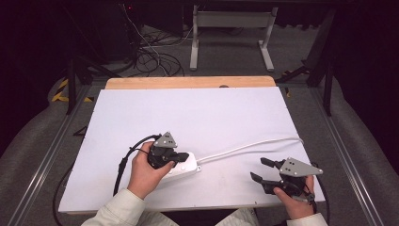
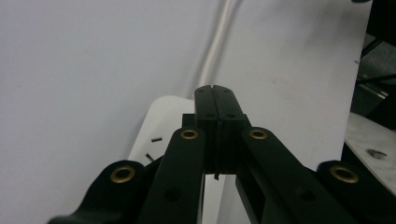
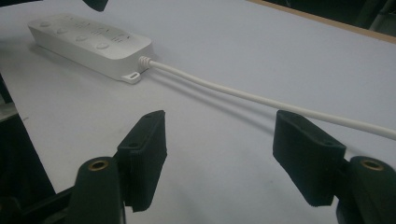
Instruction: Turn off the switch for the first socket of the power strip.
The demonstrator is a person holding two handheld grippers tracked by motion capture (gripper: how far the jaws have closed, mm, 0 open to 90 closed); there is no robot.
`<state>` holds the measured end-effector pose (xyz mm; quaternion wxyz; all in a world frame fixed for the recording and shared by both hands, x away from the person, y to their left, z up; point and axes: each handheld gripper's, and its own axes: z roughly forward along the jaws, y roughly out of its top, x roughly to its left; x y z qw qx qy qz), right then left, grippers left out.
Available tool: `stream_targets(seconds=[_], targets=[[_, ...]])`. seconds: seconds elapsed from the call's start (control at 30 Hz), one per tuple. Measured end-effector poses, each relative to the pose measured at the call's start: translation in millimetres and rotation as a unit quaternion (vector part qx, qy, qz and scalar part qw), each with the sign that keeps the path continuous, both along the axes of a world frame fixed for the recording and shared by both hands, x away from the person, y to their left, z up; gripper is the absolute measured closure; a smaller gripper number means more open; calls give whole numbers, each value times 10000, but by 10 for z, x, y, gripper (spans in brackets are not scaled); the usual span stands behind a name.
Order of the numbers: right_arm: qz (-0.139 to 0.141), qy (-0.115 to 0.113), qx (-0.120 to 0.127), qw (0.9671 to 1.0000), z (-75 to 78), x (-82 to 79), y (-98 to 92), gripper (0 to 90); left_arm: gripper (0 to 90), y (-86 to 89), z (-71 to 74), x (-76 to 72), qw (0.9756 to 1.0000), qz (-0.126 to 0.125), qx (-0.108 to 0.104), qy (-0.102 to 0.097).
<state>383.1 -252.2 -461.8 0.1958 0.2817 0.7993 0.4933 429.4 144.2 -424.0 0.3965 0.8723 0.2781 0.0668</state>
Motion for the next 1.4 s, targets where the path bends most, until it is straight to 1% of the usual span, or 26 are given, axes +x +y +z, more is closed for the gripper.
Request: stream_targets(seconds=[0.03,0.1,0.17,0.2,0.33,0.57,0.67,0.7,0.73,0.83,0.9,0.93,0.97,1.23,1.27,1.3,1.4], targets=[[8,0,4,10000,-1,1,1,352,900,-25,-10,4,9998,-40,145,88],[12,2,-9,10000,-1,1,2,352,900,-47,-20,11,9994,-70,288,153],[15,4,-3,10000,-2,1,4,352,900,-57,-29,14,9993,-85,316,172],[12,7,-10,10000,-2,1,3,352,900,-65,-30,15,9989,-84,402,204],[16,9,-15,10000,-4,3,3,352,900,-98,-56,24,9977,-118,604,296],[30,20,-8,10000,-6,3,5,352,900,-132,-94,38,9953,-126,844,452],[37,16,-32,10000,-6,4,5,352,900,-143,-107,45,9942,-113,958,482],[37,16,-32,10000,-6,4,5,352,900,-147,-115,47,9941,-119,955,503],[35,22,-27,10000,-7,3,7,352,900,-149,-118,50,9937,-117,1005,491],[39,23,-27,10000,-7,4,7,352,900,-157,-133,56,9928,-145,1061,530],[41,24,-29,10000,-8,4,7,352,900,-161,-137,59,9920,-131,1144,521],[41,24,-29,10000,-8,4,7,352,900,-163,-143,60,9919,-135,1146,523],[45,24,-30,10000,-8,4,7,352,900,-165,-148,63,9913,-139,1204,522],[50,30,-32,10000,-8,3,7,352,900,-165,-154,63,9912,-174,1218,480],[51,30,-34,10000,-8,3,8,352,900,-164,-154,63,9910,-157,1253,454],[51,30,-34,10000,-8,3,8,352,900,-165,-159,62,9910,-171,1233,496],[53,29,-33,10000,-7,2,8,352,900,-172,-168,58,9907,-160,1266,466]])
